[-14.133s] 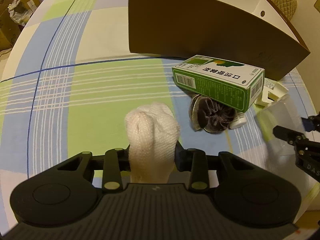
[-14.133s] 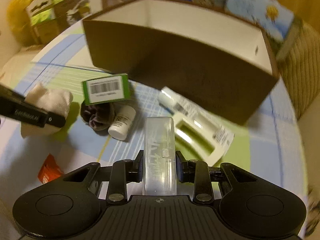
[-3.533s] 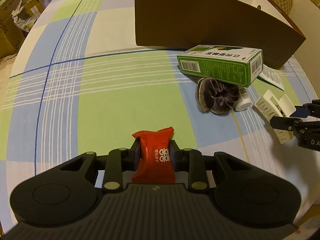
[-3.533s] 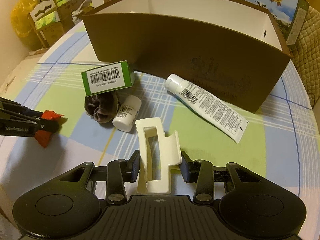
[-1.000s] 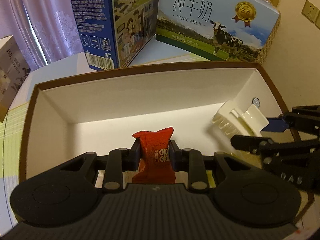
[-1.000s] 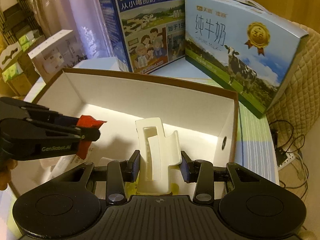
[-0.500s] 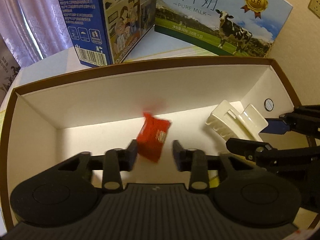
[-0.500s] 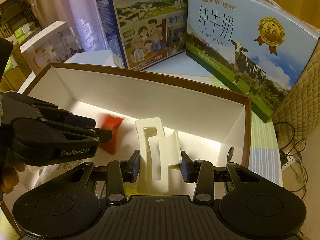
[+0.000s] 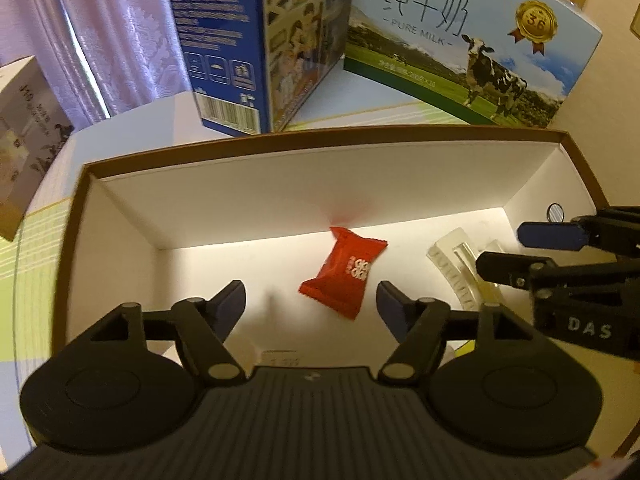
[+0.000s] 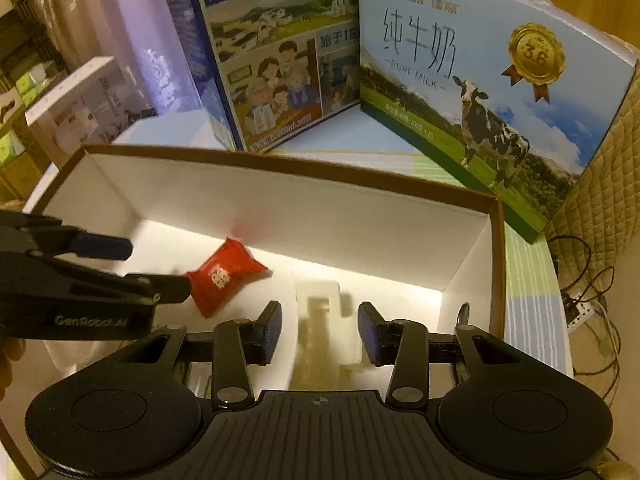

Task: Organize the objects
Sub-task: 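Open the left tool to drop the candy while the right tool releases the clip into the box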

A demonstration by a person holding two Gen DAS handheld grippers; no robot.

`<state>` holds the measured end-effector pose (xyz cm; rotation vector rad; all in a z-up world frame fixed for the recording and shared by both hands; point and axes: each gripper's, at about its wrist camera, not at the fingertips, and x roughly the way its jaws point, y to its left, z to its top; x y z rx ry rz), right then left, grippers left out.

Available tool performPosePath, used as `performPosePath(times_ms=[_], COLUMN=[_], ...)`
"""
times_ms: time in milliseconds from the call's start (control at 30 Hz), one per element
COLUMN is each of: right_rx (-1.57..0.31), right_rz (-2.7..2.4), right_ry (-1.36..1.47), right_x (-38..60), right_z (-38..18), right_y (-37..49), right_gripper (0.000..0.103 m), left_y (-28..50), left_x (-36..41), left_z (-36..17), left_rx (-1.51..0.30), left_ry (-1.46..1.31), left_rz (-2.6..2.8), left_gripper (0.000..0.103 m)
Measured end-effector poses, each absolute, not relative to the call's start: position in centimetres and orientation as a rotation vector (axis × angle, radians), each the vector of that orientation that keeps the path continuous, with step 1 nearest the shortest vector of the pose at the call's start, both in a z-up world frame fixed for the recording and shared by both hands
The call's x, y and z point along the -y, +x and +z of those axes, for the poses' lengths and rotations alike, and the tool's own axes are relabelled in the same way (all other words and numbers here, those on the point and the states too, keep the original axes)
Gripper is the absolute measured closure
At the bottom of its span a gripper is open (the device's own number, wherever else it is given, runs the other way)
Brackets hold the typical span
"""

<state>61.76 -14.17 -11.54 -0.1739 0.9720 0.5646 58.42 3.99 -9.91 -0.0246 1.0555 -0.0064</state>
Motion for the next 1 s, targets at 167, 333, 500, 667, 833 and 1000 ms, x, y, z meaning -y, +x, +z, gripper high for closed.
performPosePath(times_ms=[167, 333, 500, 667, 833, 1000], right_rx=[-0.959, -0.95, -0.936, -0.925, -0.915, -0.903], right_rz=[0.577, 0.59, 0.597, 0.588, 0.593, 0.602], right_ry=[-0.149, -0.12, -0.074, -0.024, 0.017, 0.036], right_x=[14.9, 16.1, 17.5, 18.6, 19.6, 20.6], right_z=[-10.2, -9.0, -7.5, -6.2, -4.9, -3.9], right_y=[60.3, 57.9, 55.2, 52.4, 49.8, 47.2], right_gripper=[0.055, 0.054, 0.054, 0.054, 0.053, 0.053], left_y=[56.9, 54.5, 51.4, 48.4, 45.2, 42.0], left_x=[-4.4, -4.4, -4.3, -4.0, -3.5, -3.1], left_z=[-8.6, -6.7, -4.4, -2.6, -1.3, -0.9], left_rx=[-1.066, -1.054, -1.021, -0.996, -0.973, -0.975], left_ry=[-0.041, -0.07, -0.105, -0.133, -0.127, -0.149], left_rz=[0.007, 0.014, 0.032, 0.05, 0.069, 0.069], left_gripper=[0.031, 0.026, 0.02, 0.02, 0.02, 0.019])
